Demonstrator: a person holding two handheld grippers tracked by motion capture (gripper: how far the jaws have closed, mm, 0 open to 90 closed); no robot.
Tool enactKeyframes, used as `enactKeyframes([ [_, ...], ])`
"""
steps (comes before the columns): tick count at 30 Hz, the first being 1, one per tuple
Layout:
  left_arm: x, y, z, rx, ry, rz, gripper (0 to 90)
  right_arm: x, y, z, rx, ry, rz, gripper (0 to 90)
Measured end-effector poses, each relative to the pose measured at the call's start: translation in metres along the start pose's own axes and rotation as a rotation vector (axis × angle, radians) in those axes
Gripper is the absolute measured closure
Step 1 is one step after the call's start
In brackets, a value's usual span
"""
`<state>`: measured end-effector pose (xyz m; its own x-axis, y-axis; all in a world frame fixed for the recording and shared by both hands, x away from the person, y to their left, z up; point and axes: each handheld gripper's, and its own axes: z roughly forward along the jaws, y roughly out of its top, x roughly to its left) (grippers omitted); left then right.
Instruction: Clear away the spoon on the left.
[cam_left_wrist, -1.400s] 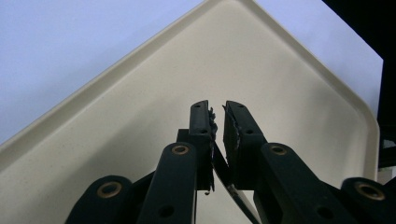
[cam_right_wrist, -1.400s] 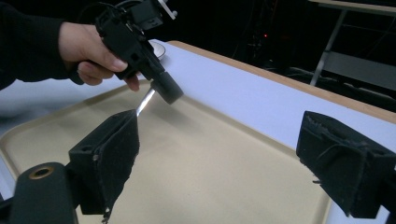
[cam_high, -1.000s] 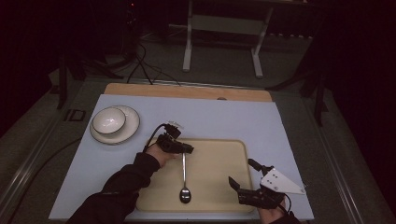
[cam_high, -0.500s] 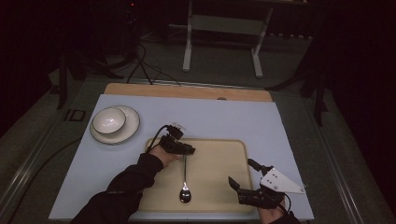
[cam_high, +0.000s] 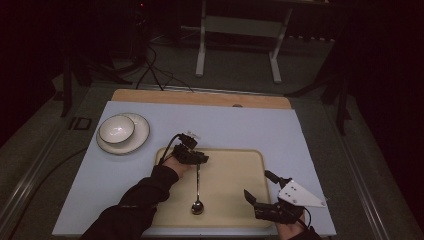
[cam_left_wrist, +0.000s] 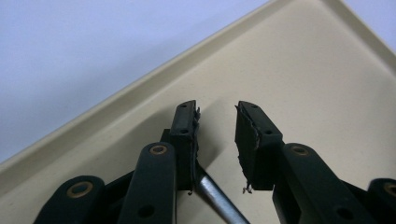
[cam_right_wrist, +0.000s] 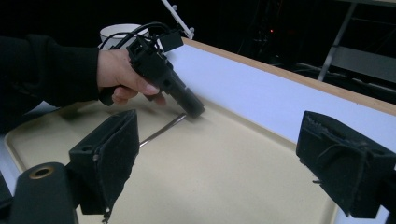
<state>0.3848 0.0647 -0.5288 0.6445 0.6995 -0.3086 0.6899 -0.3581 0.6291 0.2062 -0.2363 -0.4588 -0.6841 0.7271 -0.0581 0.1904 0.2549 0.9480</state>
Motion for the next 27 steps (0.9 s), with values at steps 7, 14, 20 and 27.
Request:
enactKeyframes([
  [7,-0.001,-0.001,-0.006,-0.012,-0.001,-0.008,69.4,0.0,0.0,0.0,0.002,0.001,0.002,13.4],
  [14,-0.004,-0.001,-0.018,-0.021,0.015,-0.003,58.3,0.0,0.0,0.001,0.003,-0.003,0.004,13.4],
  [20,-0.006,-0.002,-0.029,-0.038,-0.011,0.004,38.8,0.0,-0.001,0.001,0.006,-0.006,0.0,13.4],
  [27,-0.008,-0.003,-0.044,-0.088,-0.041,-0.016,14.0,-0.001,-0.001,-0.001,0.006,-0.01,0.004,13.4],
])
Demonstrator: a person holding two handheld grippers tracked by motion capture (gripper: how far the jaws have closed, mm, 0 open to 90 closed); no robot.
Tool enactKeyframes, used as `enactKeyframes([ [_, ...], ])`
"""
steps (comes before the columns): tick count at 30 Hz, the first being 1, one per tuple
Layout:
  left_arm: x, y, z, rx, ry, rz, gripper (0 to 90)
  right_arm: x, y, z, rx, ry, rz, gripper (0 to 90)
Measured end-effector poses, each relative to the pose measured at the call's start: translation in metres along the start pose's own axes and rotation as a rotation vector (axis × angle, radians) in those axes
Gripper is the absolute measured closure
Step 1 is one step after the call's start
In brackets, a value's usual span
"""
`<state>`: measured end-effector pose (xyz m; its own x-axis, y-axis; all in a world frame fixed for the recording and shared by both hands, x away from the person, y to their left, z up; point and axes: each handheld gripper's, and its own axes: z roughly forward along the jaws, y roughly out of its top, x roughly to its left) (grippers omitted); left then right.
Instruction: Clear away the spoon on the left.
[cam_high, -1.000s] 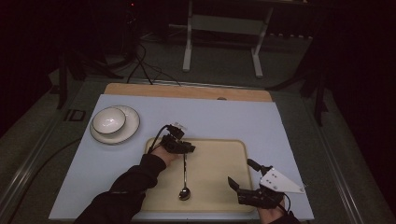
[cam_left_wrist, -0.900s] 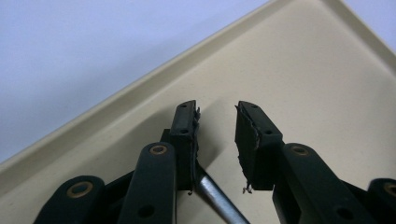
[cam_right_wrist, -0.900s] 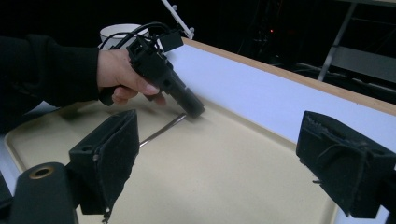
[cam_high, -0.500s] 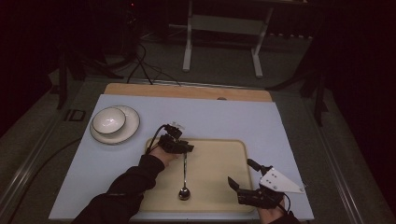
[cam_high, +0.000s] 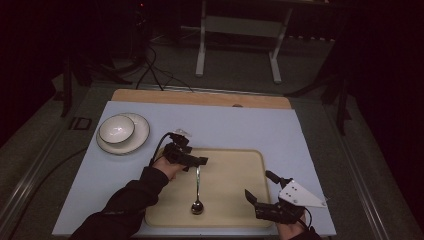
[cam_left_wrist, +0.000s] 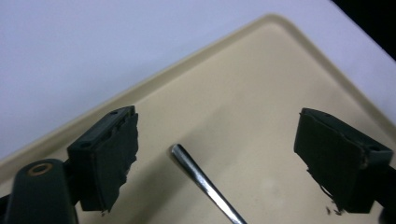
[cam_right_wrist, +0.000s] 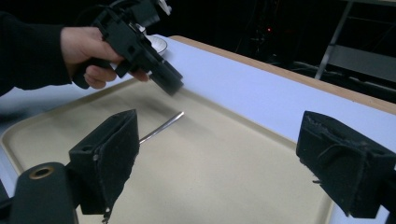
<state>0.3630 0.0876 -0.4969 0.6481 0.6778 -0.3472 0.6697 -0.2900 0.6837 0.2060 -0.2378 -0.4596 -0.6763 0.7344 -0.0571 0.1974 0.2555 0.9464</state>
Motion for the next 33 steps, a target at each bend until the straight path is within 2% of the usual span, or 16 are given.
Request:
enactKeyframes([
  [2,-0.002,0.0,-0.002,-0.003,0.005,0.013,2.1,0.0,0.0,0.0,0.002,0.001,0.001,13.4],
  [4,-0.006,0.001,-0.009,-0.009,-0.004,0.043,0.4,0.0,0.0,0.0,0.0,0.004,0.001,13.4],
  [10,-0.017,0.001,-0.029,-0.063,-0.033,0.088,0.4,0.0,0.0,0.001,0.003,0.001,0.005,13.4],
  [18,-0.031,-0.002,-0.055,-0.074,-0.031,0.151,0.4,0.001,0.0,0.001,0.003,0.001,-0.001,13.4],
  [22,-0.037,-0.004,-0.066,-0.077,-0.026,0.208,0.4,0.0,0.0,0.001,0.006,0.003,0.005,13.4],
  [27,-0.042,-0.009,-0.078,-0.114,-0.054,0.257,0.4,0.0,0.0,0.001,0.005,0.003,0.006,13.4],
  [33,-0.045,-0.018,-0.088,-0.118,-0.063,0.282,0.4,0.0,0.0,0.001,0.009,0.003,0.001,13.4],
])
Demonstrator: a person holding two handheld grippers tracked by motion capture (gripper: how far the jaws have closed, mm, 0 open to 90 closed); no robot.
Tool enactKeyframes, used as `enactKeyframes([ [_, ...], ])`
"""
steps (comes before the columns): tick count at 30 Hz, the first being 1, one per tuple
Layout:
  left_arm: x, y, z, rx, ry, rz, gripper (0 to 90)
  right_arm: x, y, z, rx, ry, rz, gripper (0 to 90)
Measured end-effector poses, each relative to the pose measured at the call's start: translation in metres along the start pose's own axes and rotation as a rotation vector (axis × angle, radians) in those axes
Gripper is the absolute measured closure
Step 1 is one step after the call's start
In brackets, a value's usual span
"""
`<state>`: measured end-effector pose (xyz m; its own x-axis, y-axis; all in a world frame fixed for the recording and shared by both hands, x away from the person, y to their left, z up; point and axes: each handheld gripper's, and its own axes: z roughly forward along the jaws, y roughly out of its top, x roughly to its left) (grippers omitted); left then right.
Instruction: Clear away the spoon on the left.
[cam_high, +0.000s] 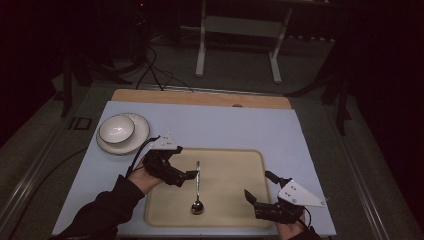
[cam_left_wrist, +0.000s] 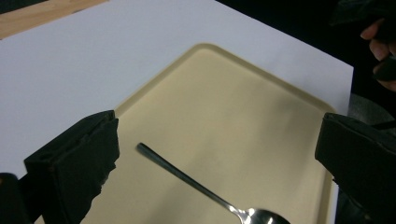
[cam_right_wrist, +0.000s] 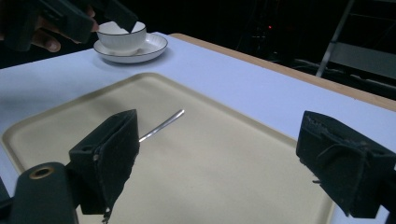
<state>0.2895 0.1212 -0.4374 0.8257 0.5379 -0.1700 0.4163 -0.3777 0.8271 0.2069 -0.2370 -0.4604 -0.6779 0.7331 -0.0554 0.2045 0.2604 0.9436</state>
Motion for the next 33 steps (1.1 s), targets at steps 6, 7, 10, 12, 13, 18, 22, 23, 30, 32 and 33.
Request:
enactKeyframes([
  [6,-0.007,-0.004,-0.018,-0.045,-0.013,0.018,0.5,0.0,0.0,0.001,0.002,0.001,0.003,13.4],
  [7,-0.008,-0.005,-0.021,-0.055,-0.013,0.015,0.5,0.0,0.0,0.001,0.003,0.001,0.003,13.4],
  [10,-0.009,-0.007,-0.029,-0.072,-0.009,0.008,0.5,0.0,-0.001,0.002,0.007,0.003,0.002,13.4],
  [12,-0.011,-0.01,-0.033,-0.073,-0.013,0.01,0.5,0.0,-0.001,0.002,0.007,0.005,0.001,13.4],
  [13,-0.011,-0.011,-0.035,-0.067,-0.012,0.013,0.5,0.0,-0.001,0.002,0.008,0.006,0.002,13.4],
  [18,-0.014,-0.019,-0.045,-0.074,-0.009,0.015,0.4,0.0,-0.001,0.002,0.009,0.006,0.0,13.4],
  [22,-0.016,-0.025,-0.053,-0.085,0.0,0.012,0.5,0.0,-0.001,0.003,0.011,0.006,0.001,13.4],
  [23,-0.016,-0.025,-0.053,-0.085,0.0,0.012,0.5,0.0,-0.001,0.003,0.011,0.006,0.001,13.4],
  [30,-0.018,-0.044,-0.063,-0.097,0.013,0.011,0.4,0.001,-0.001,0.003,0.013,0.003,-0.003,13.4],
  [32,-0.018,-0.048,-0.064,-0.092,0.021,0.009,0.5,0.0,-0.001,0.004,0.014,0.003,-0.004,13.4],
  [33,-0.018,-0.05,-0.064,-0.091,0.025,0.005,0.4,0.001,-0.001,0.004,0.014,0.003,-0.005,13.4],
])
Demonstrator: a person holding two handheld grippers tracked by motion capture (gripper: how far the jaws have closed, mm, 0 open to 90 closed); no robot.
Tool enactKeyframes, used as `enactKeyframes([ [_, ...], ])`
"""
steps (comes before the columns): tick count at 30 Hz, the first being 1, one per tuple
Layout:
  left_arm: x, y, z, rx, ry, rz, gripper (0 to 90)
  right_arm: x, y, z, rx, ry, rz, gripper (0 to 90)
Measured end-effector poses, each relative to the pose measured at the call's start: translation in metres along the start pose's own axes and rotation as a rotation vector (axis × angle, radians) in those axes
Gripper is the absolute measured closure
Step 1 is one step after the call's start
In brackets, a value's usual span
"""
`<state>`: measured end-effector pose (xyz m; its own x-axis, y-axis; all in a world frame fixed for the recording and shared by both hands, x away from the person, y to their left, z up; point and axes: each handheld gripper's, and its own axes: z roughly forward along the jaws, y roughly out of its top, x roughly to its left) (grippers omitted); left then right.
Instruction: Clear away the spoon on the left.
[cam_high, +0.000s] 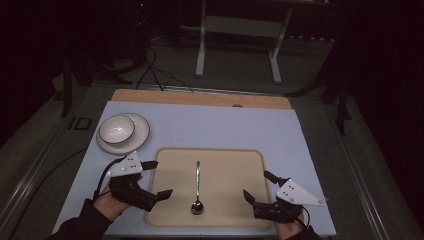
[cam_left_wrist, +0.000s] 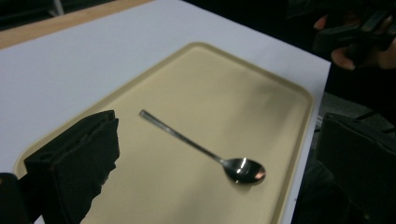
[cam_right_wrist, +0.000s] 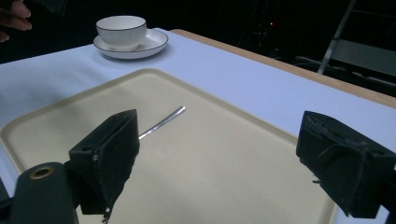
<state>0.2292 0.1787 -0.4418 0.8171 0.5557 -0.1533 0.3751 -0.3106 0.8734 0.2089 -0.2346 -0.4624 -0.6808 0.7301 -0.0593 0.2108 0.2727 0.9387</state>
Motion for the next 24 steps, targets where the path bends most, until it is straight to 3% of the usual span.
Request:
enactKeyframes([
  [5,0.002,-0.012,0.0,-0.009,0.019,-0.017,0.5,0.0,0.0,0.0,0.0,-0.001,-0.002,13.4],
  [10,0.003,-0.025,0.003,-0.012,0.033,0.0,0.5,0.0,0.0,0.0,0.0,-0.001,-0.001,13.4],
  [15,0.005,-0.04,0.004,-0.019,0.053,-0.01,0.5,0.0,0.0,0.0,0.0,-0.001,-0.004,13.4],
  [24,0.01,-0.054,0.0,-0.039,0.082,-0.01,0.5,0.0,0.0,0.0,0.001,0.003,-0.006,13.4],
])
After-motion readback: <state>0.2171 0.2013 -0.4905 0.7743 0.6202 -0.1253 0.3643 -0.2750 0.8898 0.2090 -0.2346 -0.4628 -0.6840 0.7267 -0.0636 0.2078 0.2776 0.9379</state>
